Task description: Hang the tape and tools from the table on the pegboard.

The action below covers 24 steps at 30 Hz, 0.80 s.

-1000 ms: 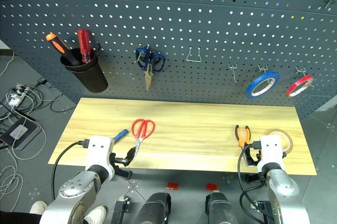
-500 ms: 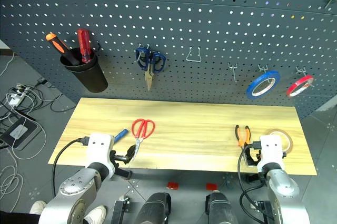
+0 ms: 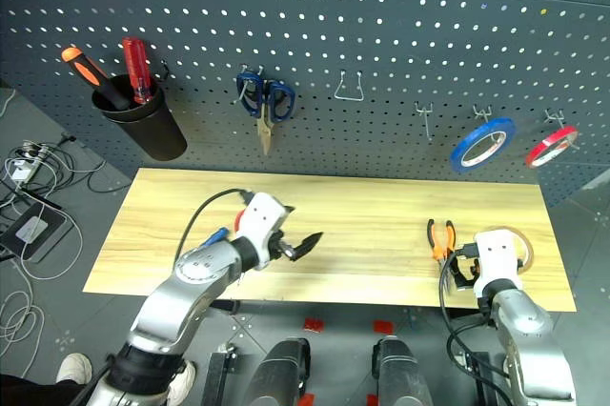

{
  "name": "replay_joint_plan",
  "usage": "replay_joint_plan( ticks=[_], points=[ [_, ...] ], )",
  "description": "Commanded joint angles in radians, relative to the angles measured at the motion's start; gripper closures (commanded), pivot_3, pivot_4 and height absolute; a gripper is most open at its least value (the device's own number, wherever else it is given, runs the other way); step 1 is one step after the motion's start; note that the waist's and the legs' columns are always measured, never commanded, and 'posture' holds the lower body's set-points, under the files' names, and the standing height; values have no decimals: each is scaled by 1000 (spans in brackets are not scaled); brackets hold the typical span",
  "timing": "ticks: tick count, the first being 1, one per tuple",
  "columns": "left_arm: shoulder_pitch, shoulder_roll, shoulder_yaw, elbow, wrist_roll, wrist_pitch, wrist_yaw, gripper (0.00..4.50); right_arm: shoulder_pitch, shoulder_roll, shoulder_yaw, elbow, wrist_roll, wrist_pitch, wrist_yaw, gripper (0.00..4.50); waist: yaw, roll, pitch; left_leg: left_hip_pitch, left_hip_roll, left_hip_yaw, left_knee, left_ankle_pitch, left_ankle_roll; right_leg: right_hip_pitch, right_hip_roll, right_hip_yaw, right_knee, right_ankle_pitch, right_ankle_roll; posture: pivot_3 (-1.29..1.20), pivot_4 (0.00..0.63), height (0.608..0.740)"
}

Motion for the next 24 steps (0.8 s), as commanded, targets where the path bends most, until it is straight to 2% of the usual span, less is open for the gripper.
replay_joint_plan(
  ticks=[1,7,11,24],
  points=[
    [-80,-36,-82,86,3,-120,-122,34,-16,-29,-46,27,11,-17,15,0,-2,0,13,0,0,0,0,0,0,0,0,0,0,0,0,48,370,740],
    [-209,-125,-157,284,32,-335,-244,34,-75,-42,-65,74,20,0,8,0,-24,-1,47,0,0,0,1,0,0,0,0,1,1,0,0,4,429,740],
    [-258,-187,-160,398,46,-463,-279,34,-123,-40,-69,109,15,1,-2,0,-29,-1,74,-1,0,1,2,0,0,-1,0,1,2,0,0,-9,453,740],
    [-435,-362,-144,744,90,-683,-317,34,-265,-46,-110,291,23,-10,-21,0,-38,-3,130,-3,0,2,3,0,0,-3,-1,1,2,0,0,-26,510,740]
  ],
)
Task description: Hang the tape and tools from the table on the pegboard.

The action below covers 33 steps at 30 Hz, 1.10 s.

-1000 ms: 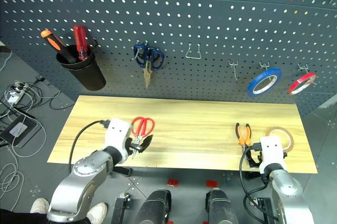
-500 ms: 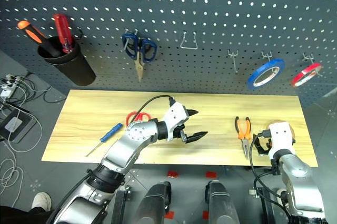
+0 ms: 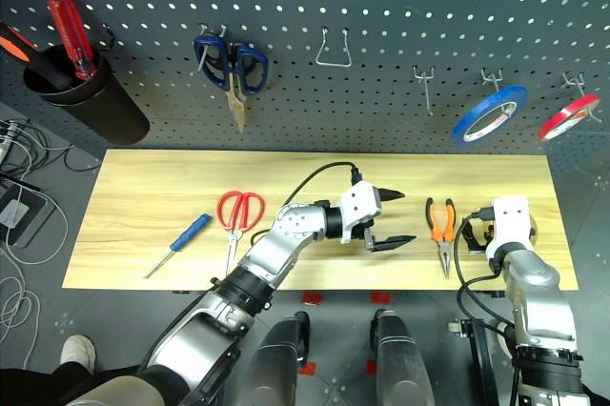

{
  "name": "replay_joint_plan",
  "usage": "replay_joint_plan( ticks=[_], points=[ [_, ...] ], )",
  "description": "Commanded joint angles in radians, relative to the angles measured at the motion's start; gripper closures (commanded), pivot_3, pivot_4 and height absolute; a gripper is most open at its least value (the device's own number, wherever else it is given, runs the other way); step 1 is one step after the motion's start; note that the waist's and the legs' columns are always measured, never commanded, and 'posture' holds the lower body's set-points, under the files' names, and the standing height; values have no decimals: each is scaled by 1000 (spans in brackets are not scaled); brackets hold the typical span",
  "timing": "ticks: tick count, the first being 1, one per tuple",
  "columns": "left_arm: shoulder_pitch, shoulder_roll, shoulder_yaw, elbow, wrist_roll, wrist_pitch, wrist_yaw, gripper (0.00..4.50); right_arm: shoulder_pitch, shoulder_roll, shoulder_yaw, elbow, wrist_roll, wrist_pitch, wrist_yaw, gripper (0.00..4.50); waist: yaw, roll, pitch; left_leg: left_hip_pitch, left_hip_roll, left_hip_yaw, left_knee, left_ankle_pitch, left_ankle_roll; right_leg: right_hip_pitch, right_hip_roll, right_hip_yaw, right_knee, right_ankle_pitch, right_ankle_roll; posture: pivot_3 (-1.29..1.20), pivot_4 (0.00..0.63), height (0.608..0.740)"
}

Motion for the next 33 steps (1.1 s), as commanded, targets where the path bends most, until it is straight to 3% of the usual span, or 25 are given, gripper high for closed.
replay_joint_plan(
  ticks=[1,11,23,33],
  points=[
    [-36,-46,3,44,9,-58,-12,34,-4,-15,-56,29,16,-7,-21,0,0,0,4,-1,0,0,0,0,0,-1,0,0,0,0,0,-24,511,740],
    [-83,-91,21,112,20,-102,-29,34,-43,18,-113,99,70,17,-56,0,-11,0,17,-1,0,1,-1,0,0,-2,0,0,0,0,0,-16,517,740],
    [-119,-106,45,162,32,-125,-36,0,-42,35,-94,127,90,-2,-55,4028,-12,0,19,-2,0,1,-1,0,0,-2,0,0,0,0,1,-12,519,740],
    [-83,-96,57,133,23,-140,-71,0,-2,31,-84,66,54,-27,-95,4073,-11,1,19,-2,0,1,-1,2,-4,-2,-1,1,0,0,2,-35,469,740]
  ],
)
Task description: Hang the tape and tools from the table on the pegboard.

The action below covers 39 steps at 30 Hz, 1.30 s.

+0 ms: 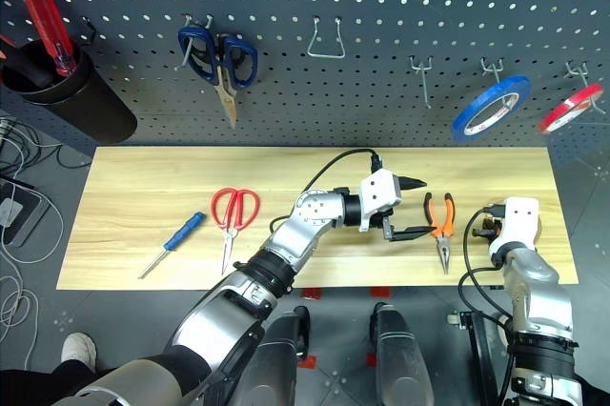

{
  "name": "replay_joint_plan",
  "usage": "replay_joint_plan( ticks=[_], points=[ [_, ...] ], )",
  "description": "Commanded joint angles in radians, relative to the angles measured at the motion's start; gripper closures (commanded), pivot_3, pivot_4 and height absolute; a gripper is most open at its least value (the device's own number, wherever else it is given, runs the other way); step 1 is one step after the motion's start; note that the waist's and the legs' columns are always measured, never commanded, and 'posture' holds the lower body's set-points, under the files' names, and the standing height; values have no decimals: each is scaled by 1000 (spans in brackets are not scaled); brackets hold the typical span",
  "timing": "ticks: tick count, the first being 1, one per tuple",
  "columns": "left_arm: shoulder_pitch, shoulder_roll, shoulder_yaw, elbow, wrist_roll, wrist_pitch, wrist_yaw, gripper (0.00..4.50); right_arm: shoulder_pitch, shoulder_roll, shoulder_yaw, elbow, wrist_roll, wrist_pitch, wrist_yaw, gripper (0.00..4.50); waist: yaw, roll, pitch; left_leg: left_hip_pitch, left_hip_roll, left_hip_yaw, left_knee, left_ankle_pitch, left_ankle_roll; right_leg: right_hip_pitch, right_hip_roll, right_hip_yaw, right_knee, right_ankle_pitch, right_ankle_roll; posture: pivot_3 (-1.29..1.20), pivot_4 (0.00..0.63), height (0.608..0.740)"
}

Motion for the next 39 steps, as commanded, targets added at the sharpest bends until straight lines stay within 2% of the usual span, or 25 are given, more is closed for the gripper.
replay_joint_plan(
  ticks=[1,6,11,18,24,28,39],
  points=[
    [50,0,-3,-74,-15,-14,-28,0,83,2,-3,-105,-27,-27,-34,4073,1,1,-1,0,0,0,0,0,0,0,0,0,0,0,1,-44,455,740],
    [169,55,9,-283,-57,86,-43,0,251,-9,110,-379,-136,-156,-36,4073,-6,6,-4,-14,2,1,0,1,-2,-15,0,0,2,-1,1,-73,397,740],
    [274,113,55,-540,-112,286,12,0,391,-8,236,-592,-283,-348,-55,4073,-8,10,-18,-14,1,0,1,3,-6,-16,0,-1,4,0,2,-89,335,740],
    [357,198,93,-773,-135,446,84,0,465,-33,357,-571,-500,-630,-101,4073,-4,8,-69,-14,0,-2,0,4,-7,-13,-1,-3,0,0,2,-60,274,740],
    [392,208,159,-918,-195,596,180,0,365,-70,411,-399,-612,-887,-163,4073,-1,3,-117,-13,0,-3,0,4,-8,-12,-1,-3,0,0,2,3,221,740],
    [411,217,181,-977,-216,645,225,0,215,-54,467,-281,-631,-998,-160,4073,0,2,-142,-12,-1,-3,0,4,-8,-10,-1,-4,0,0,2,34,200,740],
    [390,221,182,-1000,-233,664,293,0,-69,-18,498,10,-566,-1138,-120,4073,33,-2,-179,-11,-1,-3,2,4,-8,-9,-1,-4,0,0,1,95,176,740]
  ],
)
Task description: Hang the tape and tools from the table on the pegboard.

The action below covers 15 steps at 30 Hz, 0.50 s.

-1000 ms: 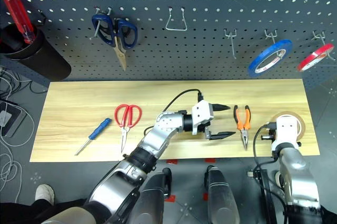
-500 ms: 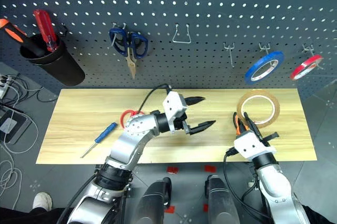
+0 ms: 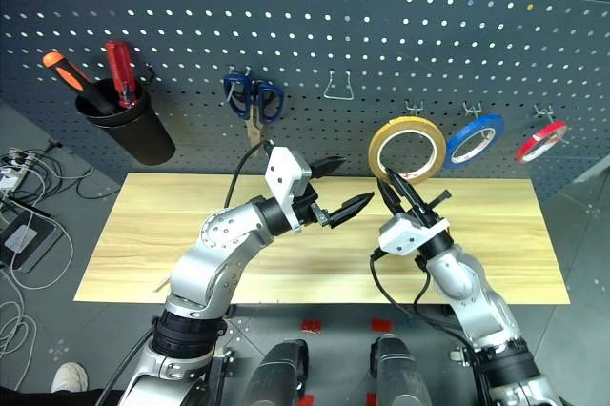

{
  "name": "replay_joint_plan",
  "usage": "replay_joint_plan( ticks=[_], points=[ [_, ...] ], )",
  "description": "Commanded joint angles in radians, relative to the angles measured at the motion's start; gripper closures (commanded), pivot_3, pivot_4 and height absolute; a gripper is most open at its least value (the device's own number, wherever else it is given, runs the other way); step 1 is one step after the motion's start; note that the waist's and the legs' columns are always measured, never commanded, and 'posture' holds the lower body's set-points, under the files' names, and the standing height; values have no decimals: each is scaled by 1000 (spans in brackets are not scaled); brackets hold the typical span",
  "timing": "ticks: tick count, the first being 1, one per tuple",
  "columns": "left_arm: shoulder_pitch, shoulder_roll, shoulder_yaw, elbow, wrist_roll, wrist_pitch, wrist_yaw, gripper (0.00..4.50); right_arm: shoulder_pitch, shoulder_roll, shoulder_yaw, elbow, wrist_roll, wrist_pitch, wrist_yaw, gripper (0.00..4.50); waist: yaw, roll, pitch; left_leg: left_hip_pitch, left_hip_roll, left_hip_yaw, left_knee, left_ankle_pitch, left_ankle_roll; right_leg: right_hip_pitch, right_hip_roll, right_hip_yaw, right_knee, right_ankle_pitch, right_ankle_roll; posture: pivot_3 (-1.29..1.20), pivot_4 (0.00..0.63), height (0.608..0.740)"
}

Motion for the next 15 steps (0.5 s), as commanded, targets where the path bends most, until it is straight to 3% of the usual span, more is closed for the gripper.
replay_joint_plan(
  ticks=[1,8,15],
  points=[
    [-31,-14,-9,-36,-13,-8,18,0,-57,3,-14,64,60,-36,21,4073,6,0,-3,0,0,0,0,0,0,0,0,0,0,0,0,95,176,740],
    [-45,-33,-33,-28,-12,-14,29,0,-143,-7,-51,217,110,-37,24,4073,20,0,-16,0,0,1,1,0,0,0,0,1,1,1,-1,101,166,740],
    [-55,-30,-35,-17,-15,-21,25,0,-134,29,-60,221,153,5,45,4073,20,0,-42,1,0,2,1,0,0,0,1,2,1,1,-1,95,163,740]
  ],
)
